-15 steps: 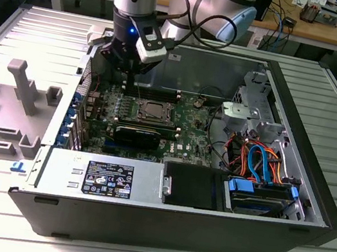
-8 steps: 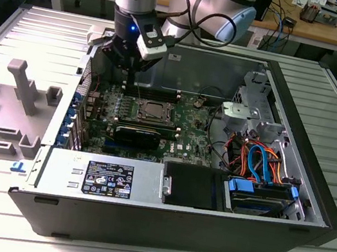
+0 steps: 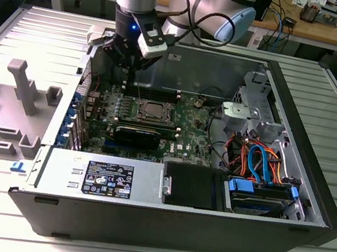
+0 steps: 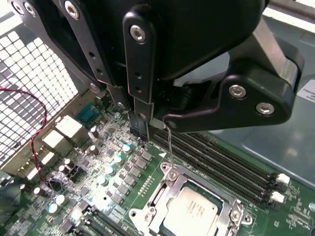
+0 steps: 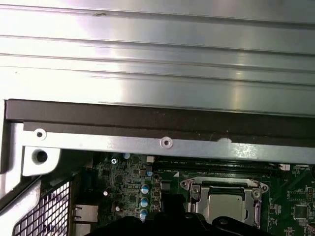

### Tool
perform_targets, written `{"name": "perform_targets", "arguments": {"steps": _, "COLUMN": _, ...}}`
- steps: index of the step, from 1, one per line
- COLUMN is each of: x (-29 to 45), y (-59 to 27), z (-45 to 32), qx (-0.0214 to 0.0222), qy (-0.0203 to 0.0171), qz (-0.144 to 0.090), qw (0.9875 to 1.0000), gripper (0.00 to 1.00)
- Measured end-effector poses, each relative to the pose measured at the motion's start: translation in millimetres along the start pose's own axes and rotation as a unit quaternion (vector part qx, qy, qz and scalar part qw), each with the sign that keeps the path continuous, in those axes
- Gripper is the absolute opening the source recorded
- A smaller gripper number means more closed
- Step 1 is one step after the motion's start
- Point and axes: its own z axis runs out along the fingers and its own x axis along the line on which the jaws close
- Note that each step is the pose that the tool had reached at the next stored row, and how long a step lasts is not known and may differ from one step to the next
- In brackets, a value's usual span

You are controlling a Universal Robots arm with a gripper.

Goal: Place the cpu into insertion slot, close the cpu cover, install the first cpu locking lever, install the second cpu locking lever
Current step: 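Install the first cpu locking lever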

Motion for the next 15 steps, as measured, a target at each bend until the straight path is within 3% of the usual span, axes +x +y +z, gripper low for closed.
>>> {"name": "perform_targets", "arguments": {"steps": 5, "x": -3.2, "y": 0.7, "z": 1.2, "qx": 0.0001, "qy": 0.0001, "qz": 0.0, "qw": 1.0, "gripper": 0.11}}
{"name": "perform_targets", "arguments": {"steps": 15, "x": -28.3, "y": 1.0, "z": 2.9, "qx": 0.002, "qy": 0.0004, "qz": 0.0, "qw": 1.0, "gripper": 0.11}}
